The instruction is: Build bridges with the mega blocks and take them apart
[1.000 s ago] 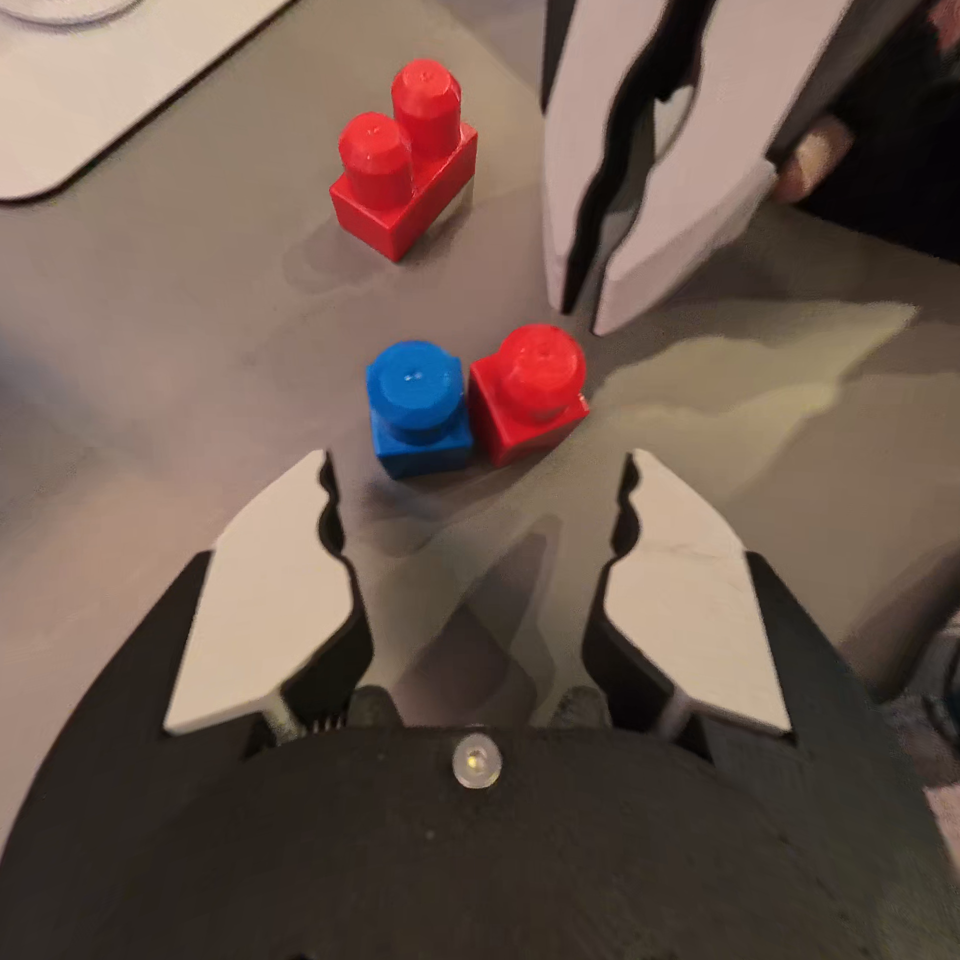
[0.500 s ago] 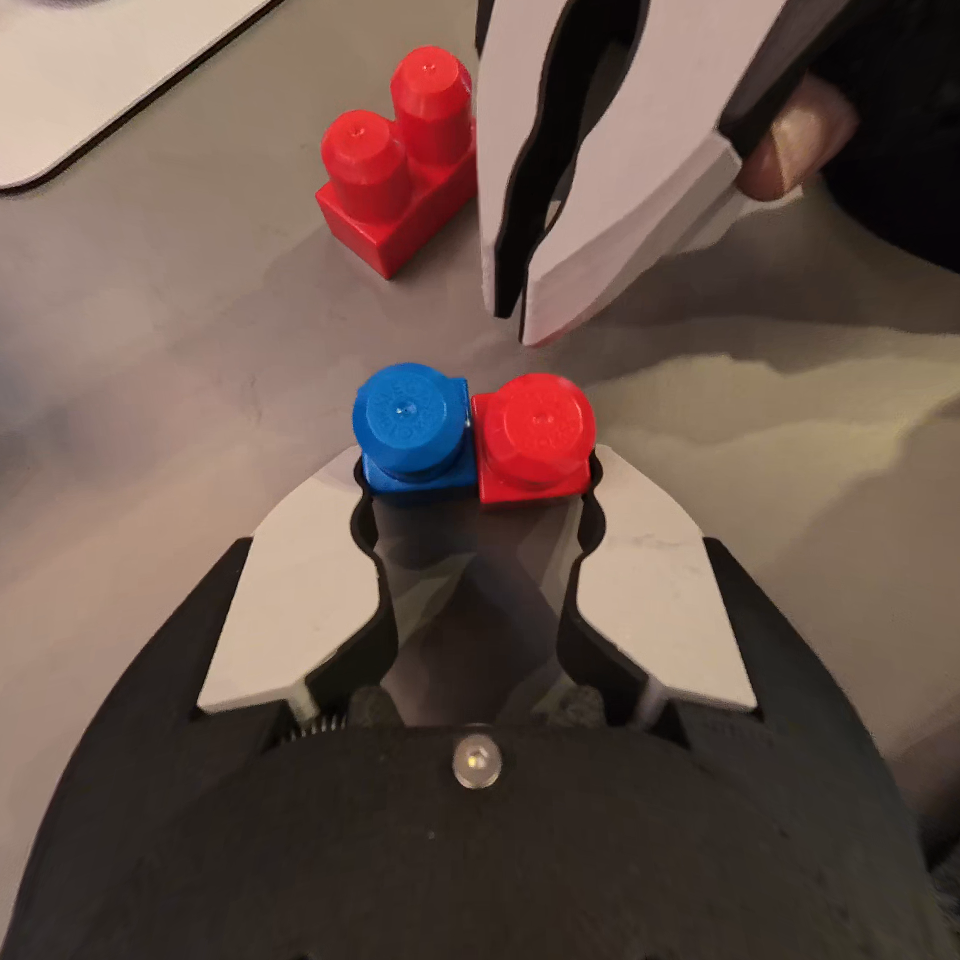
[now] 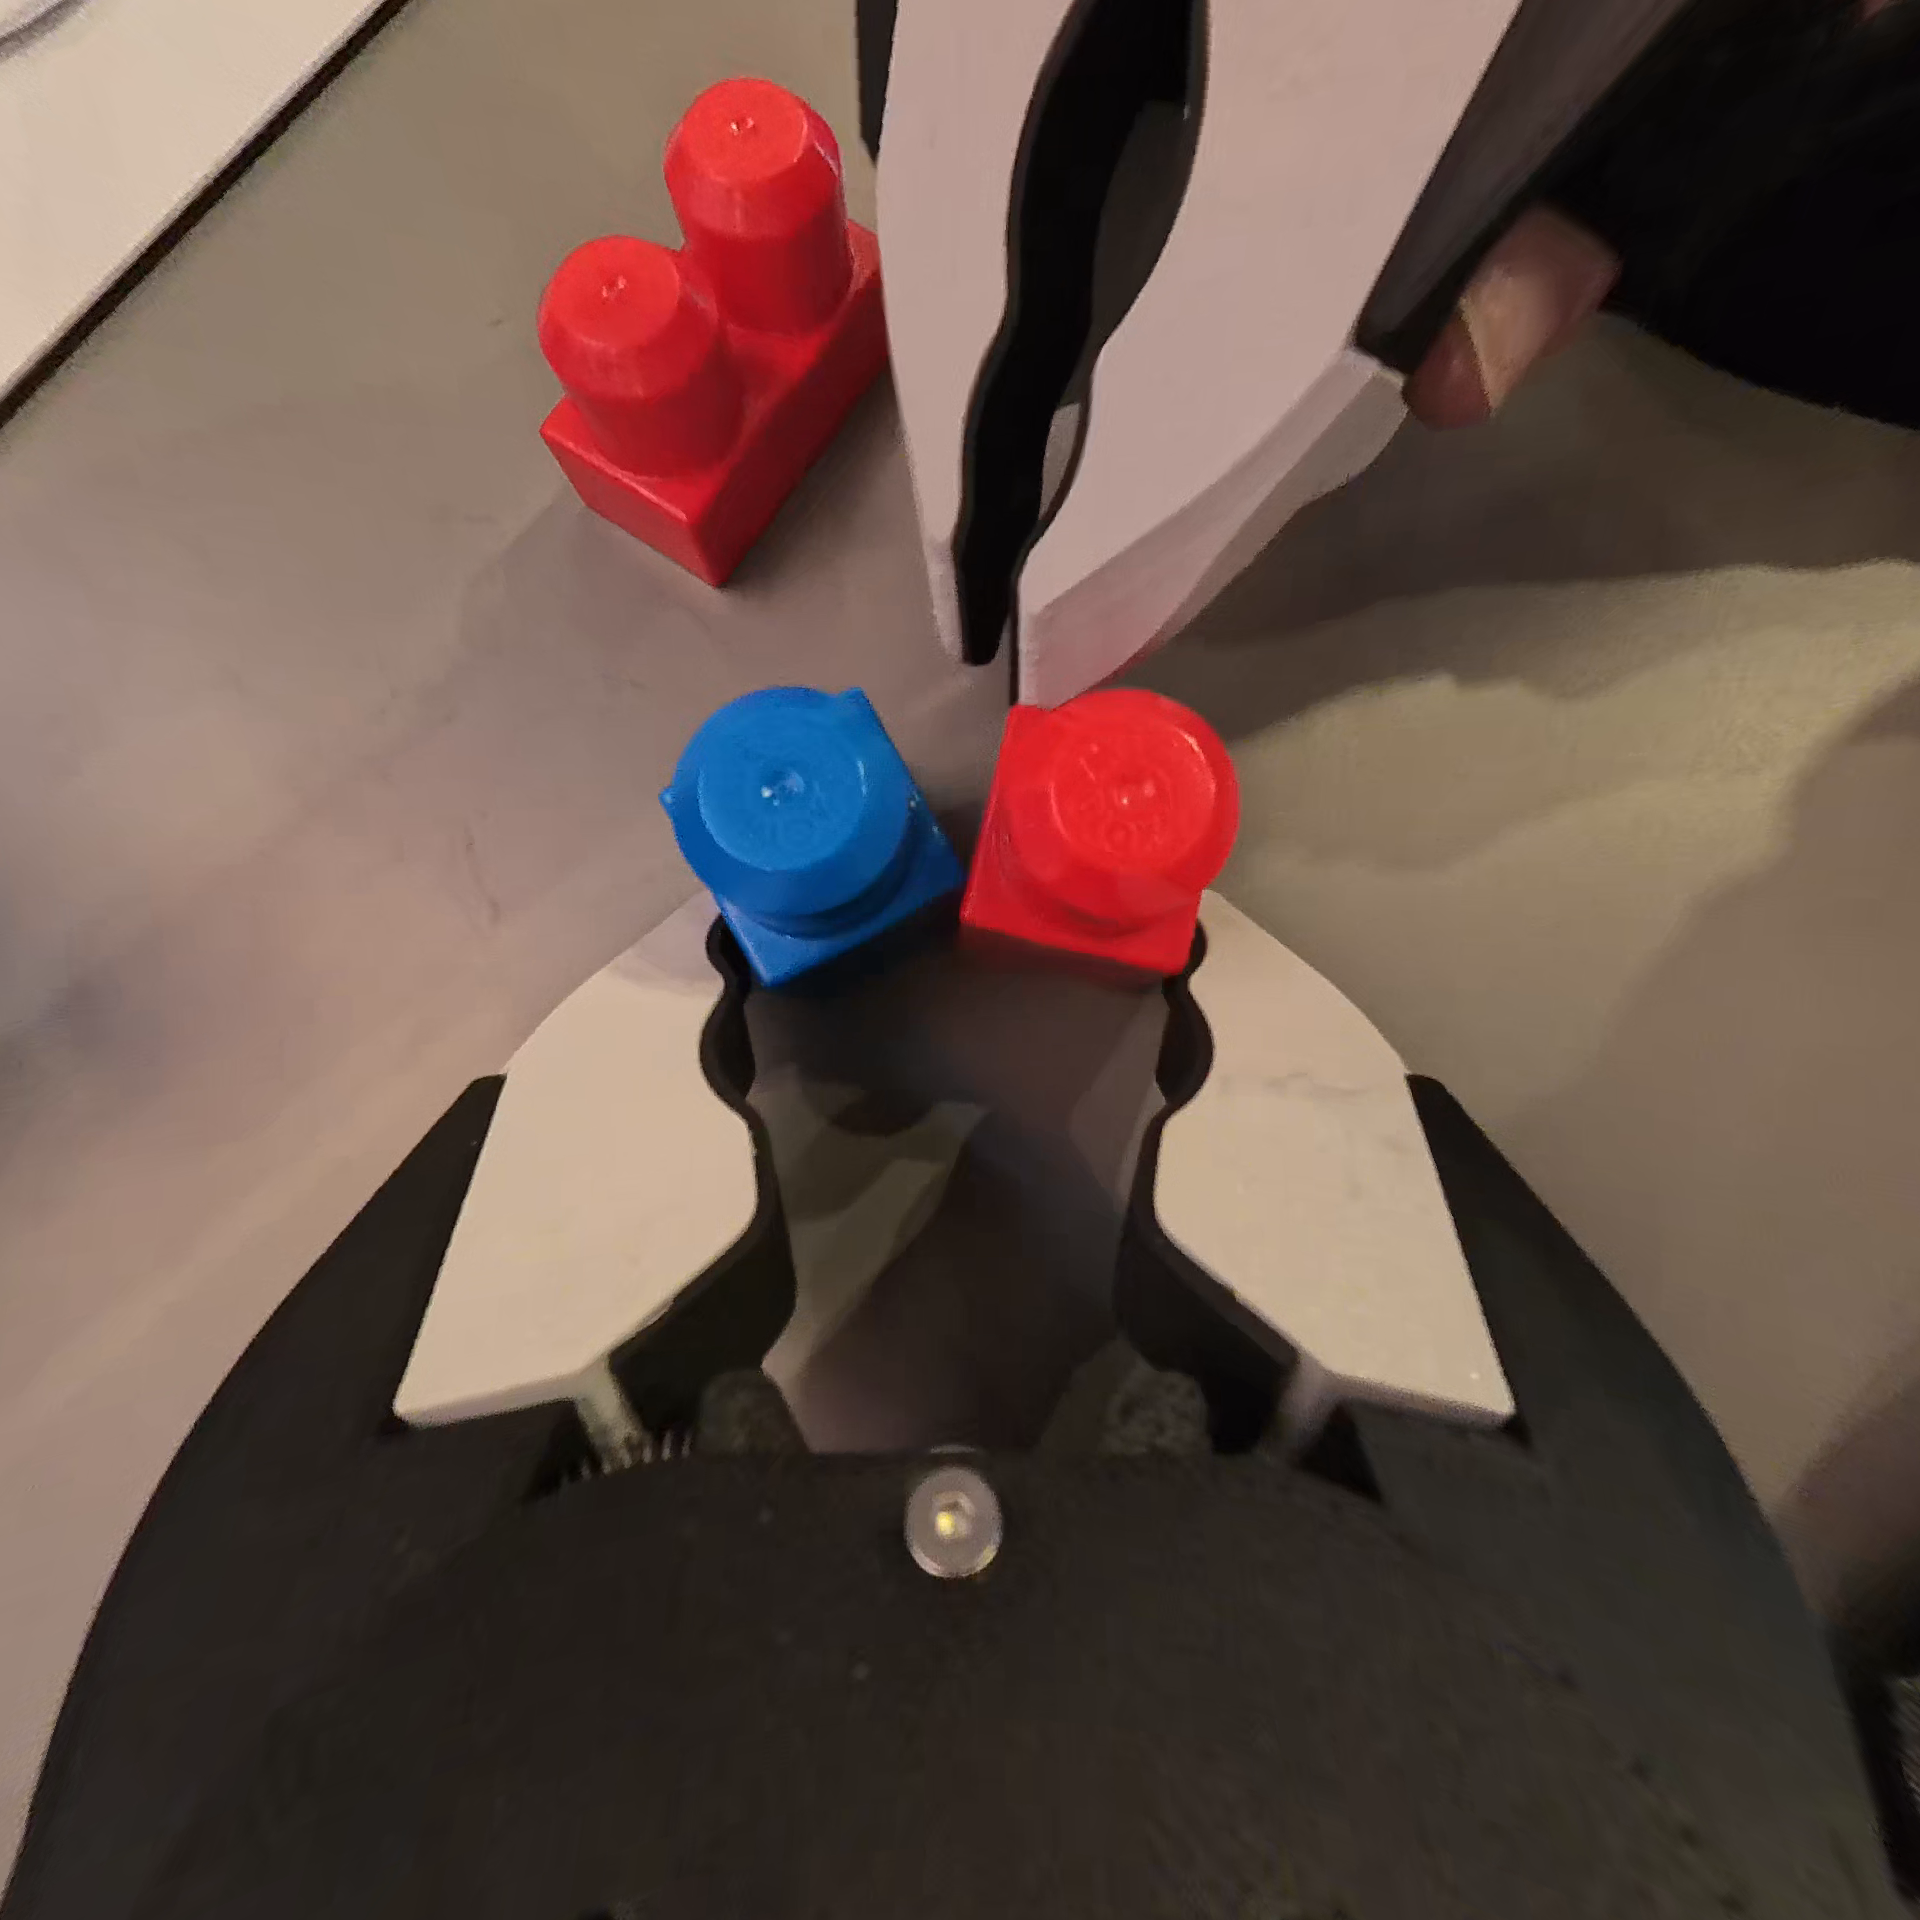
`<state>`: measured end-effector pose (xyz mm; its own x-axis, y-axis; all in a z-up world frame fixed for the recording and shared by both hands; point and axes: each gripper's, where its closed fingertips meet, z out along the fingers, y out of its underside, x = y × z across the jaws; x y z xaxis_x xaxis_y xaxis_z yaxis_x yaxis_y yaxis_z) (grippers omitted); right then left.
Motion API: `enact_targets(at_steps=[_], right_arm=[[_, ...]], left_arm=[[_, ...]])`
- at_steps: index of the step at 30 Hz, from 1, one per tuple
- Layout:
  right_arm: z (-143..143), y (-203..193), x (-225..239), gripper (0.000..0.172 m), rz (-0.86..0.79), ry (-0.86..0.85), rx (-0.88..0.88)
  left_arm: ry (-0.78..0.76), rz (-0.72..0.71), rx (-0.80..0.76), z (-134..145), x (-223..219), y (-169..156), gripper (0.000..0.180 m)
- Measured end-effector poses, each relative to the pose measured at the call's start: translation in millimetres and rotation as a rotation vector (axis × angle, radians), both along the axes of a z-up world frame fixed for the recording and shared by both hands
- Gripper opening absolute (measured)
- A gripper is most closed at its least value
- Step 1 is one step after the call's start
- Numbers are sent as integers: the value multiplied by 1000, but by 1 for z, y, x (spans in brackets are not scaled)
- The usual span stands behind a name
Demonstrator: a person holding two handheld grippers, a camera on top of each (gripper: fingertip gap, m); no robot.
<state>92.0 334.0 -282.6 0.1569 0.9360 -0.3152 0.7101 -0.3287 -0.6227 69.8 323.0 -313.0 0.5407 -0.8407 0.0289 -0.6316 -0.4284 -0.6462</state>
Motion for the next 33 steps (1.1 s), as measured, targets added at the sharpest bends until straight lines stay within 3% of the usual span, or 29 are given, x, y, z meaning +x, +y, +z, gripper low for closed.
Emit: enact_targets(at_steps=[3,5,11,15,18,21,28,33], right_arm=[[3,0,3,9,-2,7,-6],[-1,-1,2,11,2,-12,-6],[7,2,13,16,12,-26,0],[27,39,27,17,-110,26,82],[36,71,30,22,-179,9,192],[23,101,24,45,-184,-83,238],[4,152,4,18,-233,-142,241],[3,134,-1,28,-148,-154,264]], left_arm=[[-63,-40,21,8,4,-3,33],[-19,-18,-28,0,1,-1,69],[-22,-48,29,7,-5,9,79],[-3,-130,6,10,-6,20,108],[-12,-182,-31,16,-17,27,110],[-71,-156,-31,31,-21,41,103],[-94,-139,-23,33,-19,64,100],[-92,-165,-26,28,-15,66,103]])
